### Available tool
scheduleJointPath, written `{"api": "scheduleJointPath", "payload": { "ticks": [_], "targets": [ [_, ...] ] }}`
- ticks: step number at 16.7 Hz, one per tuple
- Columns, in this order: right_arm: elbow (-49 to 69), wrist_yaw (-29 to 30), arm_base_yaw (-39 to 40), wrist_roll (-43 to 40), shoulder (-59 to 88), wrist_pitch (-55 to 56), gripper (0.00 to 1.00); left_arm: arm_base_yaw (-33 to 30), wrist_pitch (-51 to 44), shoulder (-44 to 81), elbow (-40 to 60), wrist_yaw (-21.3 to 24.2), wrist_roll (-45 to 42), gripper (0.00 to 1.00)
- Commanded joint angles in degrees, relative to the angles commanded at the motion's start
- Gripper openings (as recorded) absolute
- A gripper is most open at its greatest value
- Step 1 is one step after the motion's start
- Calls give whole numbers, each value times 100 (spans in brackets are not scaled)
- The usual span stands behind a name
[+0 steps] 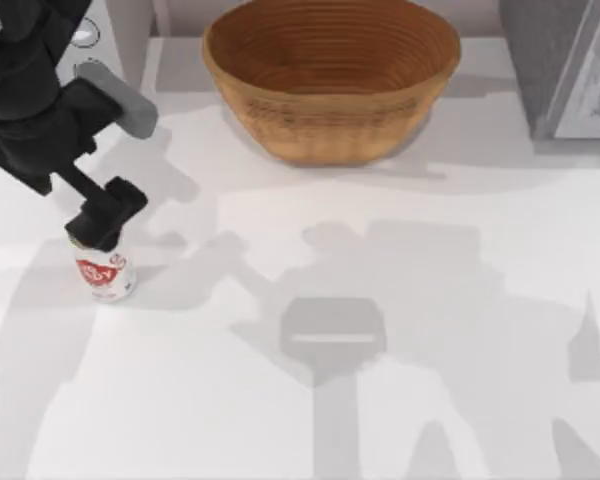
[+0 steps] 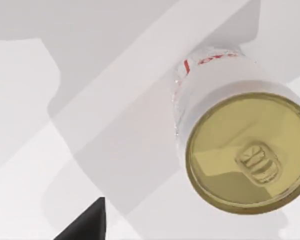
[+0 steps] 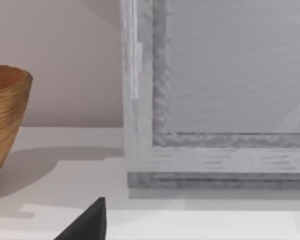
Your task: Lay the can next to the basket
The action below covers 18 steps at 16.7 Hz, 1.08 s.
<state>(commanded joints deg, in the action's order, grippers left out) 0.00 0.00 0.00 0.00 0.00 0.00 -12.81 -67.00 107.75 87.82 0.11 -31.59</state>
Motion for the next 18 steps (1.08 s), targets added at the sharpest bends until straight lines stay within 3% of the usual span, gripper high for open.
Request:
{"api": "scheduleJointPath", "payload": {
  "ticks": [9,18],
  "targets": [
    [0,0,0,0,0,0,100,-33,-252,448,406,-5,-146,100],
    [0,0,0,0,0,0,100,-48,983,751,-532,-3,-161,100]
  ]
}}
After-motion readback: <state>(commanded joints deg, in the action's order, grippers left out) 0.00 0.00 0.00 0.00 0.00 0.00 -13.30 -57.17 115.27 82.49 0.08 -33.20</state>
